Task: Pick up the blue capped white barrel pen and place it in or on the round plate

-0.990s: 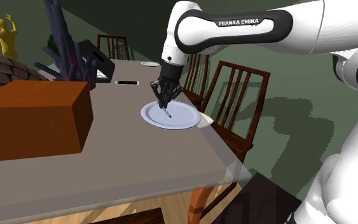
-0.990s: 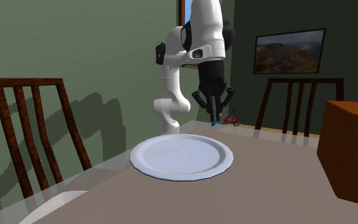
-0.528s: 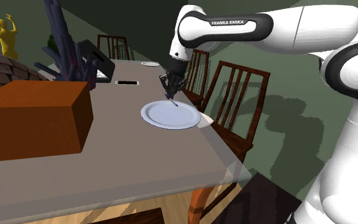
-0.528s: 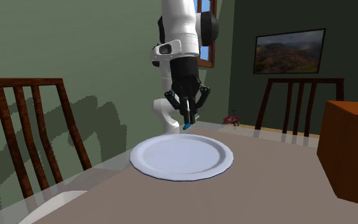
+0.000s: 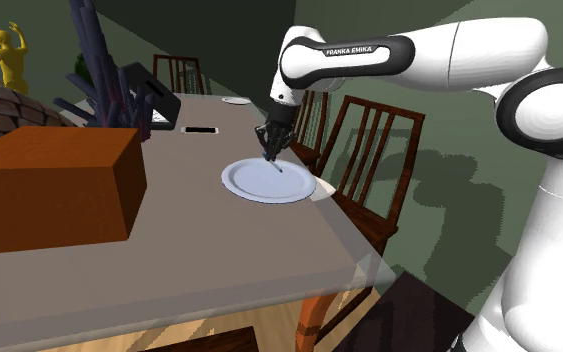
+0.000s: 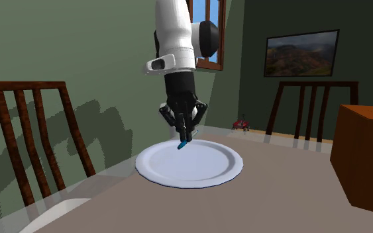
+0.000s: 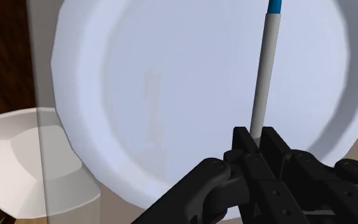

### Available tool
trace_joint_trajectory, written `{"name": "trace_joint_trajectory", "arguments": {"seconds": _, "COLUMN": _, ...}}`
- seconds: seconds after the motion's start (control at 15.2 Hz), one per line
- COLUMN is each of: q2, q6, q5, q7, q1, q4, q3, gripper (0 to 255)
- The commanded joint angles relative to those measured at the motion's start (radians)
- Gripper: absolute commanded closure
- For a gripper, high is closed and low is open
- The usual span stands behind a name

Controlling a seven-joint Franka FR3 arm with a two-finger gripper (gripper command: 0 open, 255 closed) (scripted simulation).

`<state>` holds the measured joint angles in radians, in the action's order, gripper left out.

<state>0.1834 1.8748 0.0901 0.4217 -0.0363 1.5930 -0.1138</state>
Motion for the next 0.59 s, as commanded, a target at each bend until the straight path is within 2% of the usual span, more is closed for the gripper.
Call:
{"name": "trace_joint_trajectory", "arguments": {"seconds": 0.0, "q2": 0.003, "q6": 0.025, "q5": 0.0, "q7": 0.0, "q1": -0.001, "q4": 0.021, "q3": -0.001, "gripper": 255}}
{"name": "trace_joint_trajectory", "arguments": {"seconds": 0.53, "q2": 0.011, "q6": 0.121, "q5": 0.002, "q7": -0.009, "q1": -0.002, "q4": 0.11, "q3": -0.001, "gripper": 255}}
